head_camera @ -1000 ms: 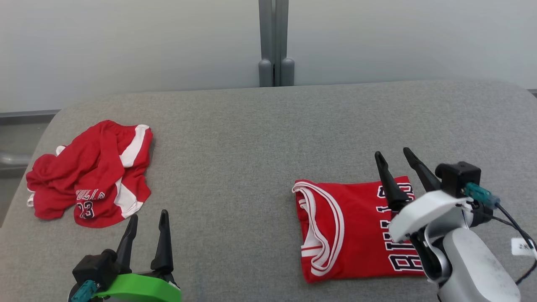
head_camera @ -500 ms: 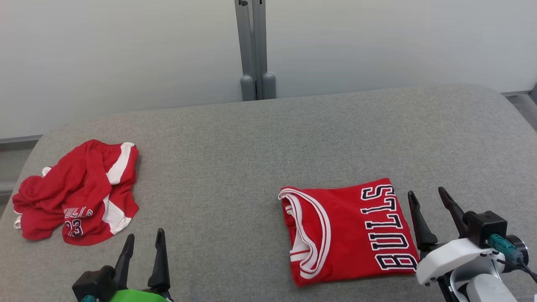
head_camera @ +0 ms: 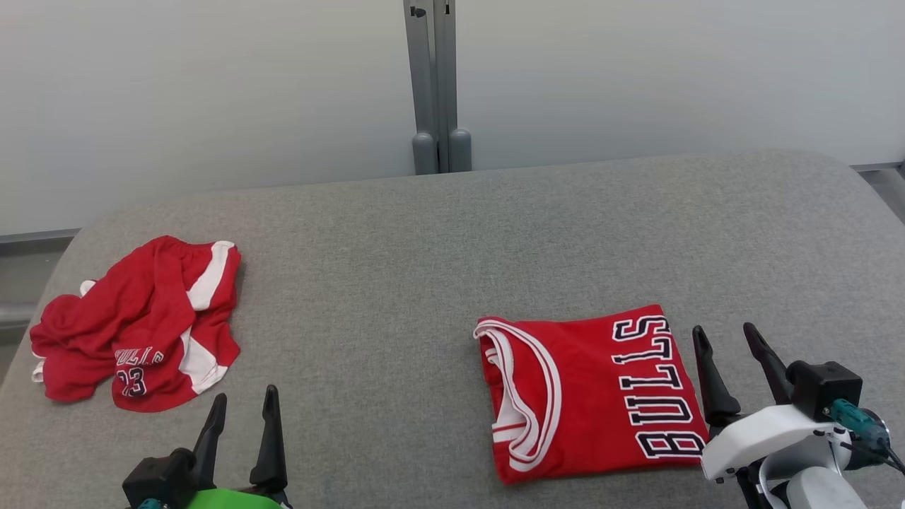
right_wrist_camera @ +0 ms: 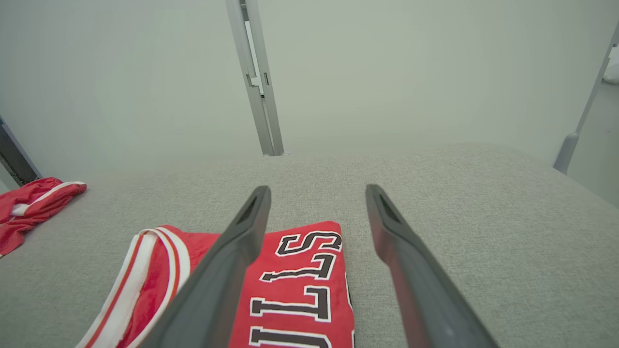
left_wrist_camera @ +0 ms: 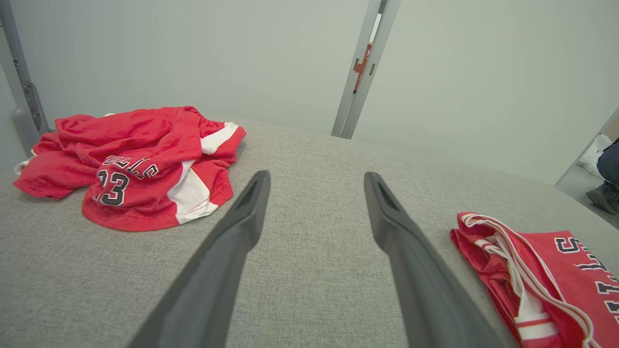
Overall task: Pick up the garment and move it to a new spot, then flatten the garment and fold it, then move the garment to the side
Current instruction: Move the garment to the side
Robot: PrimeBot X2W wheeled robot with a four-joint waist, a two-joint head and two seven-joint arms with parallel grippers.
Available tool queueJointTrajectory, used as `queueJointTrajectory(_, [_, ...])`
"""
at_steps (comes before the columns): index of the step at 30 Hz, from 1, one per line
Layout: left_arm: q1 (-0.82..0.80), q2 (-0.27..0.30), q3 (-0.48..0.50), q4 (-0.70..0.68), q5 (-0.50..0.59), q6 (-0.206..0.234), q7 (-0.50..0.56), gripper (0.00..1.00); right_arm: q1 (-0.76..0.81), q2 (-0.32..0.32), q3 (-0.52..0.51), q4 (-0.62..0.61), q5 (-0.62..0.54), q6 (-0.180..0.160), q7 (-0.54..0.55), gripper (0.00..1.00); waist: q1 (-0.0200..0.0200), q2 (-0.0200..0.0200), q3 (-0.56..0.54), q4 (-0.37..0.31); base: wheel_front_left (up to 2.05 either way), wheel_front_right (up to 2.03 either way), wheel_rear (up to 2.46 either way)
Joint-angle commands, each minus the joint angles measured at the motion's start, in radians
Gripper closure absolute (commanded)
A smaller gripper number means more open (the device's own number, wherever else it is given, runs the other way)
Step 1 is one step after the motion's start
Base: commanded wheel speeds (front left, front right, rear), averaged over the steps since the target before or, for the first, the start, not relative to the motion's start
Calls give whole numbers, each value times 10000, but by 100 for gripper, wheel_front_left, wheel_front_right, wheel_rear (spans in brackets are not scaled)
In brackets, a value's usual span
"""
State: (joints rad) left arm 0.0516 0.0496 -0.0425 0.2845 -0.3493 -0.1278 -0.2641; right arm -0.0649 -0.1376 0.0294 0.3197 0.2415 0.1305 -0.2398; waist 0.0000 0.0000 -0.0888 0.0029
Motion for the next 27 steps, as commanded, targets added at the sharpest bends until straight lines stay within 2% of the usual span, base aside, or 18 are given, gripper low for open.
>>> queueJointTrajectory(1, [-119, 20, -27, -56, 153, -37, 0, 0, -131, -11, -43, 64, 77, 5, 237, 0, 0, 0, 40, -11, 0, 0, 0])
queueJointTrajectory(4, [-197, 22, -111, -82, 194, -37, 0, 0, -624, 35, 7, 397, 503, 5, 1678, 0, 0, 0, 151, 0, 0, 0, 0])
queueJointTrajectory(9, [-391, 23, -365, -194, 213, -37, 0, 0, -1857, -197, 107, 1118, 835, 5, 4891, 0, 0, 0, 514, 240, 0, 0, 0])
queueJointTrajectory(14, [-611, 25, -583, -252, 161, -37, 0, 0, -2428, -621, 113, 2030, 556, 5, 6964, 0, 0, 0, 834, 693, 0, 0, 0])
queueJointTrajectory(18, [-706, 26, -613, -329, 158, -37, -2, 0, -2507, -760, 43, 2414, 369, 5, 7919, 0, 0, 0, 1112, 964, 0, 0, 0])
queueJointTrajectory(24, [-844, 24, -604, -416, 103, -37, 0, 0, -2462, -706, -303, 2732, 267, 4, 8630, 0, 0, 0, 1426, 1176, 0, 0, 0])
queueJointTrajectory(27, [-887, 24, -606, -454, 87, -37, 0, 0, -2539, -694, -165, 2847, 359, 5, 8945, 0, 0, 0, 1569, 1214, 0, 0, 0])
